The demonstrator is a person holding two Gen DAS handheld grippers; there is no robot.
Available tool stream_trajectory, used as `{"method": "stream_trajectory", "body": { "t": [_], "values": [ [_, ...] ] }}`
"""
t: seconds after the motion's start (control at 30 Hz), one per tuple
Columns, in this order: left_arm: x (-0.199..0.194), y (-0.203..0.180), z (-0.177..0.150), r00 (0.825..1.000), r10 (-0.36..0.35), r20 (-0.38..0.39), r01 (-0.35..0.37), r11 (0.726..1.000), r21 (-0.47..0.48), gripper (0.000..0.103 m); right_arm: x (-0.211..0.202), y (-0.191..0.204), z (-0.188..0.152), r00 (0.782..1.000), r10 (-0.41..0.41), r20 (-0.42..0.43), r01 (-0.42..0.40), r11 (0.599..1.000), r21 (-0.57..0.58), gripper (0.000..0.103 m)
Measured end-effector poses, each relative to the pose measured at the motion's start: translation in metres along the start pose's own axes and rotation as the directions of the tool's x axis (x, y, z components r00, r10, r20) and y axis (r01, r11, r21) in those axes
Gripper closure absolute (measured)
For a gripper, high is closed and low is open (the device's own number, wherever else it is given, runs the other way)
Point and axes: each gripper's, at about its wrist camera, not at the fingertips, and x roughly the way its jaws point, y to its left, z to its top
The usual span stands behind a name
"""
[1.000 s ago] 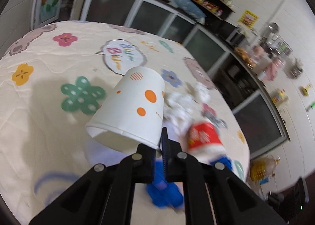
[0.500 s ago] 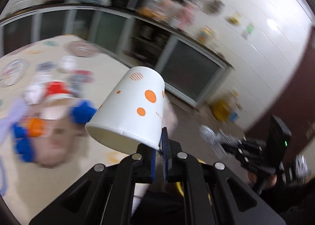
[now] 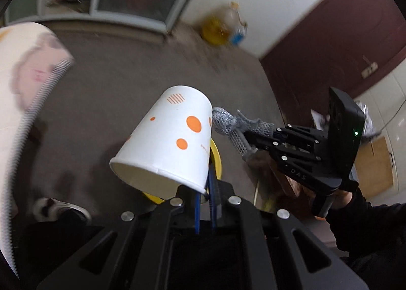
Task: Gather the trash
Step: 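Carry cup and mesh net over the yellow bin and open both tools, then move both open tools back over the table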
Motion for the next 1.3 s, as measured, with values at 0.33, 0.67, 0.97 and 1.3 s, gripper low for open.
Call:
{"method": "stream_trajectory", "body": {
  "t": [0.33, 0.67, 0.97, 1.3],
  "values": [
    [0.096, 0.007, 0.039, 0.982, 0.027, -0.188, -0.032, 0.999, -0.024, 0.098, 0.059, -0.045, -0.04, 0.989, -0.036, -0.144, 0.053, 0.992, 0.116, 0.092],
    [0.103, 0.027, 0.035, 0.988, 0.043, -0.149, -0.064, 0.988, -0.142, 0.009, 0.078, -0.055, -0.055, 0.967, -0.123, -0.225, 0.153, 0.981, 0.122, 0.039],
    [0.028, 0.013, 0.033, 0.991, 0.086, 0.107, -0.066, 0.981, -0.18, 0.009, -0.003, -0.03, -0.005, 0.969, -0.196, 0.147, 0.178, 0.975, 0.131, 0.027],
    [-0.163, 0.037, -0.03, 0.709, 0.444, 0.547, -0.334, 0.895, -0.295, 0.008, -0.053, 0.107, 0.101, 0.868, 0.115, 0.483, -0.018, 0.98, -0.2, 0.008]
  ]
}}
